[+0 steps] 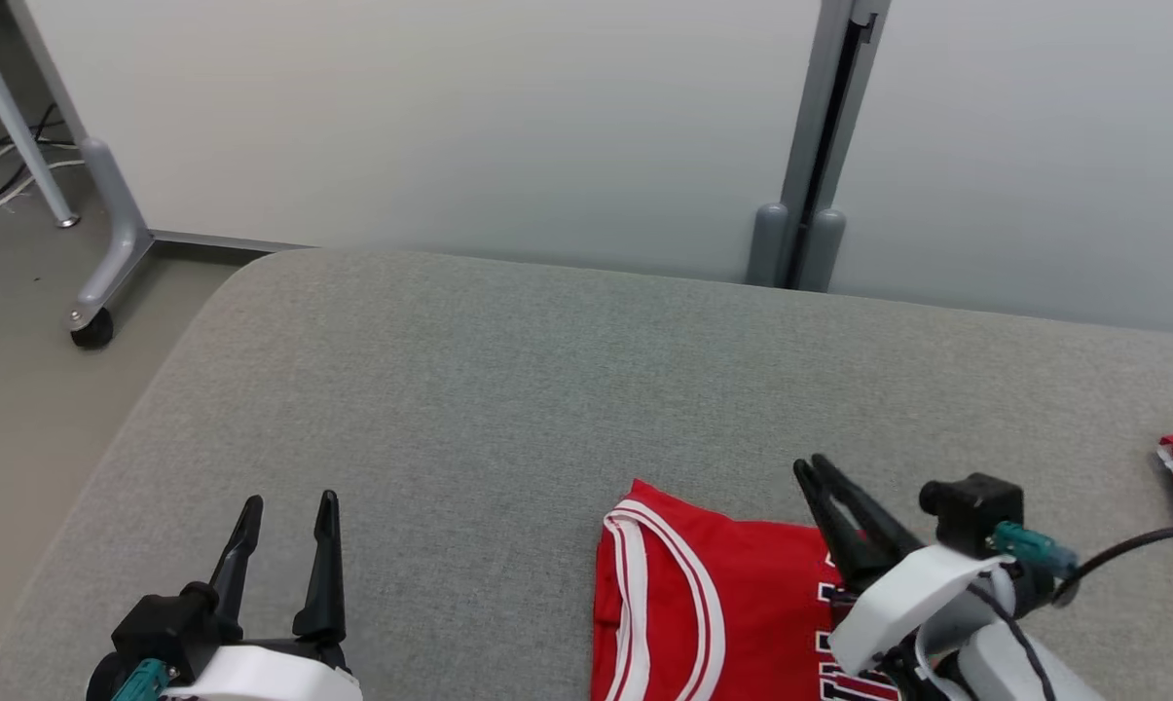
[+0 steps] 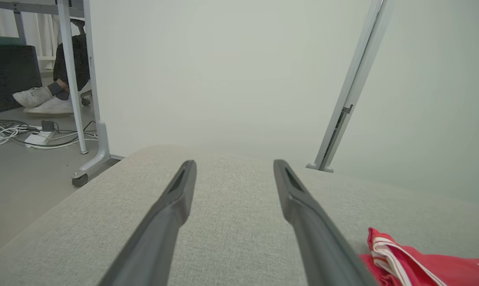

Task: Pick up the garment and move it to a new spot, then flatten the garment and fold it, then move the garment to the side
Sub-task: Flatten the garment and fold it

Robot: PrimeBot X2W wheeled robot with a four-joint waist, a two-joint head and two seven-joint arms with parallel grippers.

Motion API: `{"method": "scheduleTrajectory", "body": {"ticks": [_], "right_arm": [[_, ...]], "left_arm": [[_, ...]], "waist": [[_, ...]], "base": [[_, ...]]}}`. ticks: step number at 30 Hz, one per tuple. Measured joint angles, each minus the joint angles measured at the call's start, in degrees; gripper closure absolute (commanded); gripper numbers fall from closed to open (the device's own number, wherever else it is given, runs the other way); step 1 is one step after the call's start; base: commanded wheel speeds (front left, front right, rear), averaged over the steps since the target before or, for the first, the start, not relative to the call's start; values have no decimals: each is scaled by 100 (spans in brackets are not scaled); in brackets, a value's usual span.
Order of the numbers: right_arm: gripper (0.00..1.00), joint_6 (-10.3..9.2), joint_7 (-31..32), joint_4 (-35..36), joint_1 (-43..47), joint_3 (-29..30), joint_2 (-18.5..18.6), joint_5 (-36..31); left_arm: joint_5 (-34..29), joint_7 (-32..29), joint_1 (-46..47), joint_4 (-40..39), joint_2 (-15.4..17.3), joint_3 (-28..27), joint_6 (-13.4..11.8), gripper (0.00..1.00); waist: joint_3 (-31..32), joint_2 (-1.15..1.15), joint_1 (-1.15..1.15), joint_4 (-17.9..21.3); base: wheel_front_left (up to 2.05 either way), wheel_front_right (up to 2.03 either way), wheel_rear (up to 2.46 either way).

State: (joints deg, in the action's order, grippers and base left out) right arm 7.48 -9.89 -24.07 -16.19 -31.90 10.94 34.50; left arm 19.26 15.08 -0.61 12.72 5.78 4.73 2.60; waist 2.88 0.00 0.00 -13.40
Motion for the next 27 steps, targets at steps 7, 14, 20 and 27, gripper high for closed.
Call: {"method": "scheduleTrajectory", "body": {"ticks": [7,14,20,27], "right_arm": [[0,0,-190,757,44,935,339,-400],[0,0,-349,1430,623,2037,265,-939],[0,0,-435,1825,1433,2624,18,-1210],[0,0,-478,1856,1736,2797,-156,-1346]], "left_arm": [[2,0,-8,-125,12,-97,-25,0],[-23,1,-41,-416,53,-249,-70,0],[-104,1,-161,-564,26,-318,-54,0],[-210,1,-303,-625,-42,-368,-3,0]], "waist": [[-7,0,0,490],[-35,0,0,911],[-68,0,0,1053],[-108,0,0,1175]], "base": [[0,0,0],[0,0,0],[0,0,0],[0,0,0]]}}
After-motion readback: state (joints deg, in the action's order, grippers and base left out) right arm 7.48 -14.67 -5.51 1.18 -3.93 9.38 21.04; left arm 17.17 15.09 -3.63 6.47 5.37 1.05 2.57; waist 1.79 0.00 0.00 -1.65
